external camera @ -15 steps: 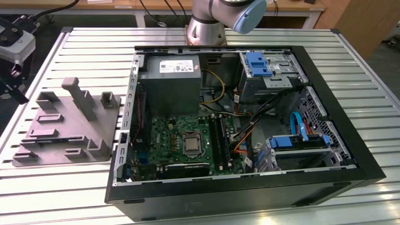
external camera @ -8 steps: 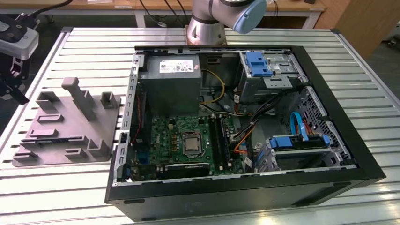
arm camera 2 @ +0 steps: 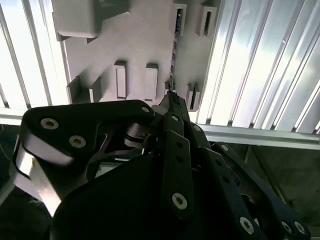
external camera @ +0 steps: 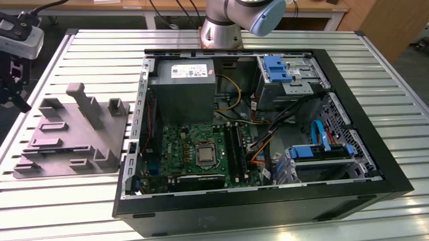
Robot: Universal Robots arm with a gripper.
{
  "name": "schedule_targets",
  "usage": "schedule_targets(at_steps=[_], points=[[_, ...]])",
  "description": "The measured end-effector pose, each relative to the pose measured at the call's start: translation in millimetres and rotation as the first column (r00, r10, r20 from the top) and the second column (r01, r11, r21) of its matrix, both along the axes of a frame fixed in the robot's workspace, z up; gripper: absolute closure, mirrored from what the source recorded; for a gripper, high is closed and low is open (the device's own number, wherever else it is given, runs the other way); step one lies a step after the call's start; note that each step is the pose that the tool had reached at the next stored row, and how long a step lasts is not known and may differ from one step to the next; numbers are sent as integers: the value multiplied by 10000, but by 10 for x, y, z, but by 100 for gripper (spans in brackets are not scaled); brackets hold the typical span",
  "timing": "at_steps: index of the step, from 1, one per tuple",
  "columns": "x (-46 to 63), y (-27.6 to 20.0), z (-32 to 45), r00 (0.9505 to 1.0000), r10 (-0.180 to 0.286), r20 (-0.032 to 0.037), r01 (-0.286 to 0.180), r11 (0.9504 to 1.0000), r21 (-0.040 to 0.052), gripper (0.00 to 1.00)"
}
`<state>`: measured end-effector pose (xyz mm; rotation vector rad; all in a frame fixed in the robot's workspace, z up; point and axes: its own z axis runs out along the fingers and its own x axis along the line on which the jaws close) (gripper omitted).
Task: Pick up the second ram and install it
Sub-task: 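Pick up the second ram and move it above second insertion slot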
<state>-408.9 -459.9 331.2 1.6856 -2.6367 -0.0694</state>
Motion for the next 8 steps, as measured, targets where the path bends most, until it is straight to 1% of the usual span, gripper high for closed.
schedule_targets(at_steps=[2,4,6,8], points=[[0,0,-4,9994,359,0,-359,9994,0,90],[0,0,-8,9974,717,0,-717,9974,0,90],[-1,0,-12,9941,1086,0,-1086,9941,0,90],[0,0,-17,9895,1443,0,-1443,9895,0,90]])
